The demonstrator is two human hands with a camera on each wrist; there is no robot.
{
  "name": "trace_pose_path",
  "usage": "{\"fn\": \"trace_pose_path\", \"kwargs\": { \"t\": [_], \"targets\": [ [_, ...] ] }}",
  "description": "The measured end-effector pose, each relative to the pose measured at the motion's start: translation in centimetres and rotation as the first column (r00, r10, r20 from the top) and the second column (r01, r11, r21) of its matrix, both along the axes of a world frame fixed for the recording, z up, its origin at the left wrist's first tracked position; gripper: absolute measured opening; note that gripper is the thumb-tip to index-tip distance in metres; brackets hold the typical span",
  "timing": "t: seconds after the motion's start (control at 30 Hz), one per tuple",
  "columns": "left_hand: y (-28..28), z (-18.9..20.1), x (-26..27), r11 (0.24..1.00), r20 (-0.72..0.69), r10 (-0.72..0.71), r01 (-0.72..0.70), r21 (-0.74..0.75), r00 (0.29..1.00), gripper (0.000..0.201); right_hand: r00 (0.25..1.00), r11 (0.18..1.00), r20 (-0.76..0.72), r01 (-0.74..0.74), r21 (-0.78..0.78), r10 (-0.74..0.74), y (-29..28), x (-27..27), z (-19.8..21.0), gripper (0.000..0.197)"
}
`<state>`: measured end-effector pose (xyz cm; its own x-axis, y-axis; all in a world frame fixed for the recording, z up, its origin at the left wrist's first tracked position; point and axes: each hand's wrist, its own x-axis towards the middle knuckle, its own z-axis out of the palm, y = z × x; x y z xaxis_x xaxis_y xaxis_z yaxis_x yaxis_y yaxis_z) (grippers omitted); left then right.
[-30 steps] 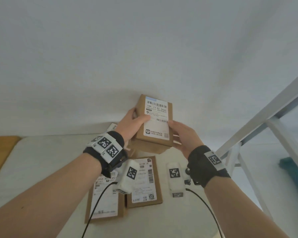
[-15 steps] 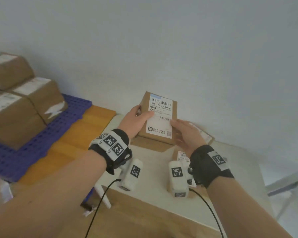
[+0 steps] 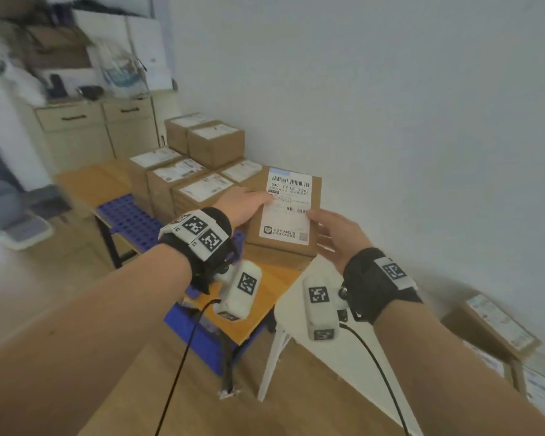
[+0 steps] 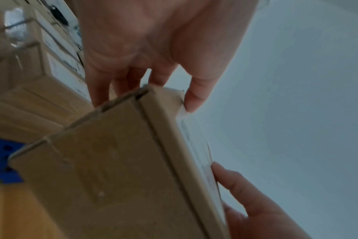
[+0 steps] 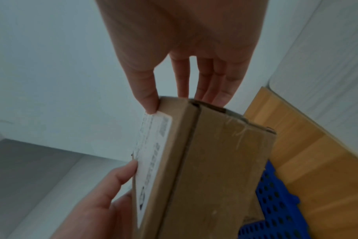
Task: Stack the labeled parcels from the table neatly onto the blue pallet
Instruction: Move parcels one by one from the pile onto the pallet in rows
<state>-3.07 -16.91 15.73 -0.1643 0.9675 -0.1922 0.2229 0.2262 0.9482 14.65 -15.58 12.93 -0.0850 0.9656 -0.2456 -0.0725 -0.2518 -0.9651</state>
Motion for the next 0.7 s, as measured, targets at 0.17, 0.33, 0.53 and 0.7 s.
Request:
{"fn": "trace_pose_path", "kwargs": {
  "t": [0.17, 0.33, 0.53, 0.7],
  "targets": [
    [1.7, 0.2, -4.9, 0.997, 0.0, 0.081, -0.081, 0.006, 0.997, 0.022, 0.998, 0.999, 0.039, -0.044, 0.01, 0.044, 2.7, -4.9, 0.8, 0.035],
    [6.5, 0.2, -7.9, 0.999, -0.005, 0.04, -0.04, 0.027, 0.999, 0.028, 1.0, 1.0, 0.027, -0.007, 0.004, 0.007, 7.4, -8.0, 0.8, 0.032],
    [14.5, 1.7, -10.5, 0.996, -0.127, -0.041, 0.051, 0.078, 0.991, 0.027, 0.994, 0.995, -0.029, 0.102, -0.017, -0.102, 14.8, -11.3, 1.6, 0.024],
    [21.1, 2.6, -12.9, 0.988, -0.261, -0.063, 0.097, 0.121, 0.963, 0.026, 0.985, 0.985, -0.017, 0.171, -0.018, -0.171, 20.6, -13.7, 2.5, 0.019]
  ]
}}
